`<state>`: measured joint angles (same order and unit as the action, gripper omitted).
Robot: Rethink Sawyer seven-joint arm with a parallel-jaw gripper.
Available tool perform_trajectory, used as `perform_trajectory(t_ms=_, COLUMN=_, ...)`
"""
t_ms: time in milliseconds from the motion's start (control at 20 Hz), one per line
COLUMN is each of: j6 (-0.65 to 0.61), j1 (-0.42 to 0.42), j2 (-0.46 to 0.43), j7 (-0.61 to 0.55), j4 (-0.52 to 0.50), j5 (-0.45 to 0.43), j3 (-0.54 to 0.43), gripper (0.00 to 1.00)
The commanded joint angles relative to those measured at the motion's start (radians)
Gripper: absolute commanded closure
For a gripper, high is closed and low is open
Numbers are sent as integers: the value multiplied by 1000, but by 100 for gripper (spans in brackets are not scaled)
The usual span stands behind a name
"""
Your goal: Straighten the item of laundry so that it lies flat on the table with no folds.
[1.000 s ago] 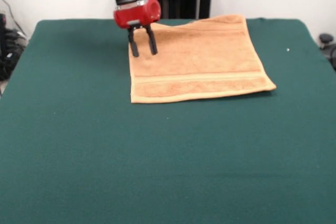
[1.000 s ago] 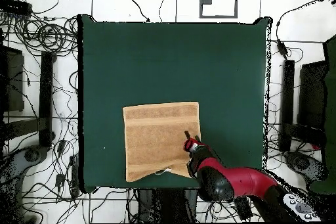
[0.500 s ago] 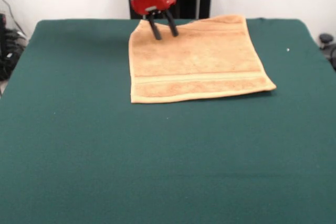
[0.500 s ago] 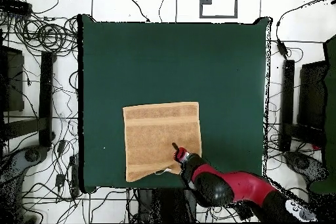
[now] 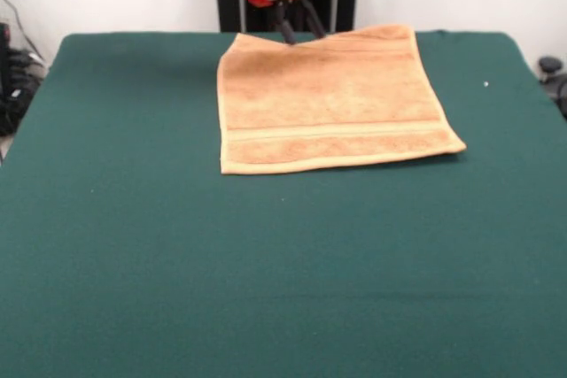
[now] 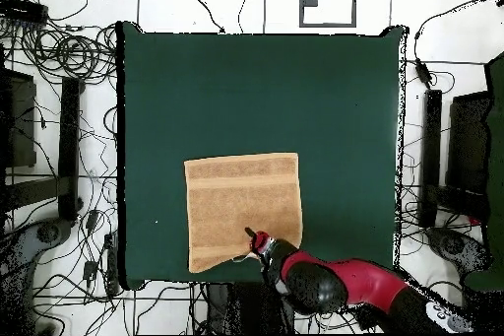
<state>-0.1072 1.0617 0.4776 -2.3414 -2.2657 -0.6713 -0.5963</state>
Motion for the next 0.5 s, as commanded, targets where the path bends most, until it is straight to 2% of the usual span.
perform_trajectory(t_ms=50, j6=-200, j1=5, j2=-29, j7=73, j4=-94, j5=71, j3=-134, gripper=0)
perform_trajectory(t_ms=300, j6=-292, j1=92, j2=-94, j7=144, j4=-121, j5=45, j3=-143, gripper=0)
perform_trajectory(t_ms=500, j6=-293, j1=104, j2=-127, j7=160, j4=-85, j5=-15, j3=-111, gripper=0)
